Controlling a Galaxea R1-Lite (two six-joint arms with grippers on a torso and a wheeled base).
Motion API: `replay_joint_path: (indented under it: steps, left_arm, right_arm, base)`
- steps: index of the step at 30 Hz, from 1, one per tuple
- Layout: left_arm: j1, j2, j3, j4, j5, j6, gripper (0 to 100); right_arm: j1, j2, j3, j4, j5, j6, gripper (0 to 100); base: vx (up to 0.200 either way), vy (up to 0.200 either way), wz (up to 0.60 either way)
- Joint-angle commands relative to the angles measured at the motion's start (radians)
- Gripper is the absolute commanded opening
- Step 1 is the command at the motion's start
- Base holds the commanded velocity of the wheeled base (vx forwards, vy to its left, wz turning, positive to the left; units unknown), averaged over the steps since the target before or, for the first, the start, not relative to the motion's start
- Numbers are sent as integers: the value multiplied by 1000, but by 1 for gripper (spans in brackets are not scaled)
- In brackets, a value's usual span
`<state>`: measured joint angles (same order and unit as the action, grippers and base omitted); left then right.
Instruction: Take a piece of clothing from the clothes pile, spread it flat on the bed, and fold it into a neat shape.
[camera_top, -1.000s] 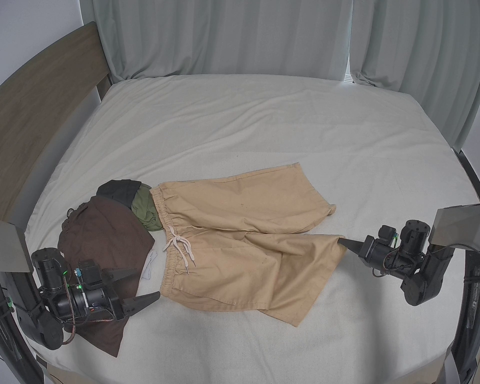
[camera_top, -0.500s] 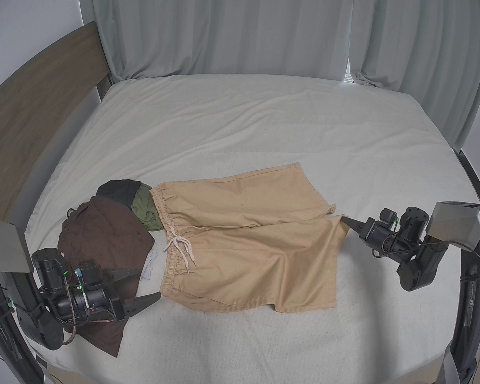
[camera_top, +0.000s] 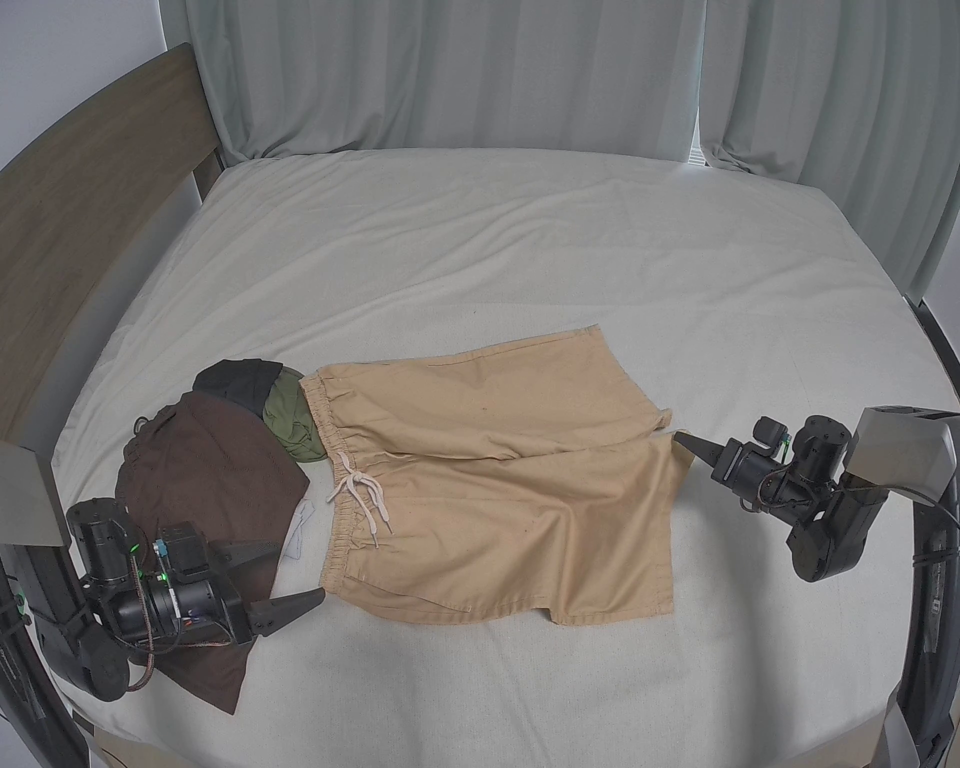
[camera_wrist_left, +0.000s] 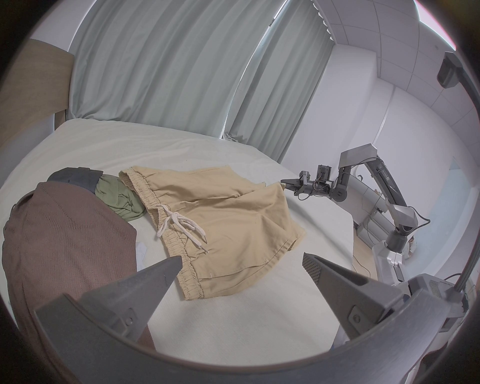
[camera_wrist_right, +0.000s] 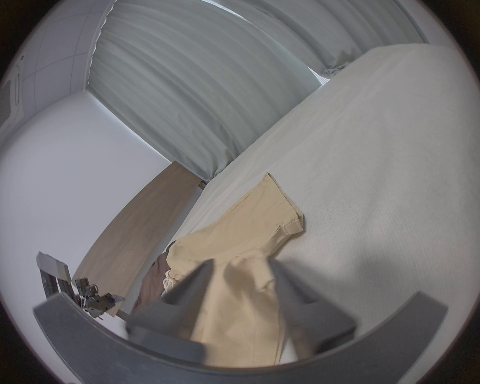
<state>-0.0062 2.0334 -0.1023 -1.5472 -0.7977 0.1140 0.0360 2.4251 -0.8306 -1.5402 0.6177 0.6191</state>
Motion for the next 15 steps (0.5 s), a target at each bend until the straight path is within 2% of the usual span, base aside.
replay_joint_path:
  steps: [1, 6, 11, 15]
  left_arm:
    - [-1, 4, 0, -1, 0, 1, 100]
    - [-1, 4, 1, -1, 0, 1, 100]
    - [-5, 2, 1, -1, 0, 1, 100]
    - [-5, 1, 0, -1, 0, 1, 100]
  right_arm:
    - [-2, 6, 4, 0, 1, -29, 100]
    - [-11, -20, 77, 0, 1, -76, 100]
    - [-24, -77, 216, -1, 5, -208, 100]
    - [-13, -127, 331, -3, 11, -245, 100]
  base:
    - [0, 0, 0]
    - [0, 0, 0]
    - [0, 0, 0]
    - [0, 0, 0]
